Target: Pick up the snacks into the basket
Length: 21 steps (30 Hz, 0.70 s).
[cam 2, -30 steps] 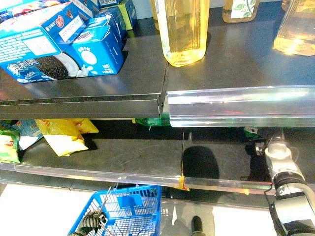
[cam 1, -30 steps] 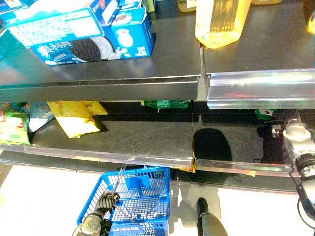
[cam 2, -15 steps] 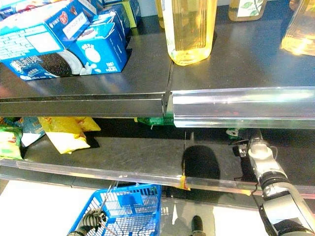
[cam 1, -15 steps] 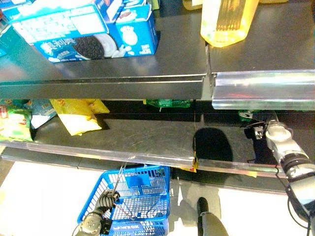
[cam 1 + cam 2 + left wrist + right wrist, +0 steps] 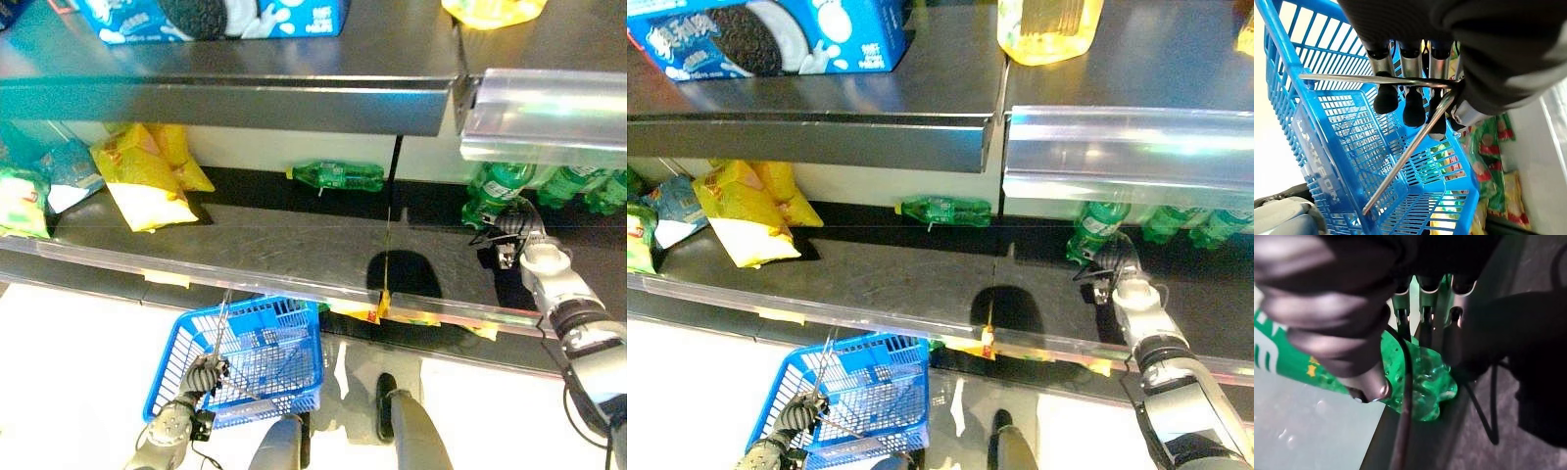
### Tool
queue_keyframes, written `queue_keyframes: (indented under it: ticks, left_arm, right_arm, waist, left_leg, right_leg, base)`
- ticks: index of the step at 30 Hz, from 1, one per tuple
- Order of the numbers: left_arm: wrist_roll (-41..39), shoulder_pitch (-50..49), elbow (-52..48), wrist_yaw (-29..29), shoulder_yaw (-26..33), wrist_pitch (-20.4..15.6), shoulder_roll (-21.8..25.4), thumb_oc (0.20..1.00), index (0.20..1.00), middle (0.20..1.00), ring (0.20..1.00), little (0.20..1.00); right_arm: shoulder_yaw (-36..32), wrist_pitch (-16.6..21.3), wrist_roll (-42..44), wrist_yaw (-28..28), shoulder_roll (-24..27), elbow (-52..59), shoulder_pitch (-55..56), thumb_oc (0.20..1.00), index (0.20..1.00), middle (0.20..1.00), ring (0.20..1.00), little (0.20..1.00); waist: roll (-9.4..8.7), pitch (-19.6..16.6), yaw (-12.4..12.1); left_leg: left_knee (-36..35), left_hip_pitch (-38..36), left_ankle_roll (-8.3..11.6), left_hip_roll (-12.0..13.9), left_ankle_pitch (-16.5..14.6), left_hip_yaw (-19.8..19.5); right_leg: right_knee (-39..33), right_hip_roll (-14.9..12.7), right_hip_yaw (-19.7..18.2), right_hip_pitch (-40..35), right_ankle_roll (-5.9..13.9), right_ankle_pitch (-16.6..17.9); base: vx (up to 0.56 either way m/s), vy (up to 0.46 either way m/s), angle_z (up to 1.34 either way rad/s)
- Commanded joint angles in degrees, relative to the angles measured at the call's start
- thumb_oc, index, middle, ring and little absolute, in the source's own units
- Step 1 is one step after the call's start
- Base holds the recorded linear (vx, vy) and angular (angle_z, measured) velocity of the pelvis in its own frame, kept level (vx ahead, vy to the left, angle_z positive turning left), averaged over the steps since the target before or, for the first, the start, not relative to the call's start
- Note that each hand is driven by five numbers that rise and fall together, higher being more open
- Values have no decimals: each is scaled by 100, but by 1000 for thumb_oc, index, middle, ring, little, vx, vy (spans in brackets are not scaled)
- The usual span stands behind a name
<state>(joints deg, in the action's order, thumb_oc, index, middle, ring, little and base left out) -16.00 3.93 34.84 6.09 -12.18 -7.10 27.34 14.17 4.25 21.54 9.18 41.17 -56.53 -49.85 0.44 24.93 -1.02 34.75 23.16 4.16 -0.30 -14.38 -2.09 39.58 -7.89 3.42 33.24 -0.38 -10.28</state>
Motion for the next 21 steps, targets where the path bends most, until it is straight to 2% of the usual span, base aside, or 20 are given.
queue_keyframes:
  ticks: [1,12,21]
  left_arm:
    - [-51,-213,-306,128,263,-255,487,200,200,200,200,200]
    - [-55,-180,-425,181,344,-205,541,200,200,200,200,200]
    - [-28,-246,-624,161,418,-219,587,200,200,200,200,200]
  right_arm:
    - [-34,254,102,46,-24,207,-167,200,200,200,200,200]
    - [-119,253,49,70,-106,284,16,200,200,200,200,200]
    - [-221,430,481,-31,-417,801,213,200,200,200,200,200]
  waist:
    - [-205,-206,-157]
    - [-348,-143,-243]
    - [-450,-166,-306]
  left_leg:
    - [360,-2,-135,76,-172,-78]
    - [889,91,-183,62,-526,-112]
    - [769,52,-206,73,-486,-131]
  right_leg:
    - [390,-284,-264,-362,511,-441]
    - [834,-326,-202,-308,441,-724]
    - [663,-334,-197,-363,469,-621]
  base:
    - [19,-15,6]
    - [10,-3,2]
    - [1,2,2]
